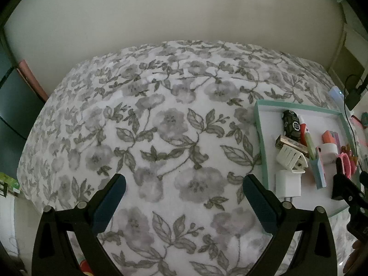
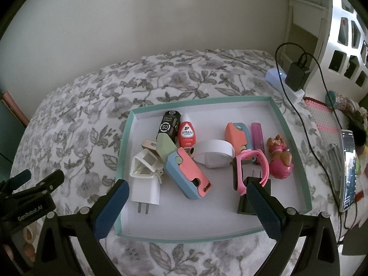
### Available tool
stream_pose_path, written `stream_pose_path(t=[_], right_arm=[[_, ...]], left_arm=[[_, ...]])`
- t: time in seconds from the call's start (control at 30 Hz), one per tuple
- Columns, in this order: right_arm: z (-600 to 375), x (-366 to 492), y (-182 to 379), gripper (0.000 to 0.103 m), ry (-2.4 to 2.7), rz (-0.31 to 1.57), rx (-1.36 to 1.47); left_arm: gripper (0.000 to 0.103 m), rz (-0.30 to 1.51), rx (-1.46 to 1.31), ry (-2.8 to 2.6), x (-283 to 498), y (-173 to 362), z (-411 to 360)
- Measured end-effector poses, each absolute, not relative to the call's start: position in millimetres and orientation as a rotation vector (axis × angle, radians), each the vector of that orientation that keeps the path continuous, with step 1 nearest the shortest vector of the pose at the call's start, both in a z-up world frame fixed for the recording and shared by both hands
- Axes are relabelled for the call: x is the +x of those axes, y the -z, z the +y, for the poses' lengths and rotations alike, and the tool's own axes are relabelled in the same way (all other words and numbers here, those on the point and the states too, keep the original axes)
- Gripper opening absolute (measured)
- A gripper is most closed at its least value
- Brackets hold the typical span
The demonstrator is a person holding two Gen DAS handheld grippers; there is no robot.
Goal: Organize rigid objects
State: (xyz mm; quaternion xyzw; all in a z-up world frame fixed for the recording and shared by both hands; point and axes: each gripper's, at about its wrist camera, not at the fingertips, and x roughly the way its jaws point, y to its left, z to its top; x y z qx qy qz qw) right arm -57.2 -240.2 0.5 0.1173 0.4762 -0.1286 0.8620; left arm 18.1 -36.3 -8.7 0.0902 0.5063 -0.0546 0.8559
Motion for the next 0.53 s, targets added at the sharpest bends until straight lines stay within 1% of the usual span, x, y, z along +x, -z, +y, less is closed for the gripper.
stream_pose_path(t=[0.53], right_arm=[[-241.3,-55.3,4.3,0.103,0.269,1.007,0.245]], left_arm=[[0.101,1.071,0.16,0.117,19.8,8.6,-32.0]])
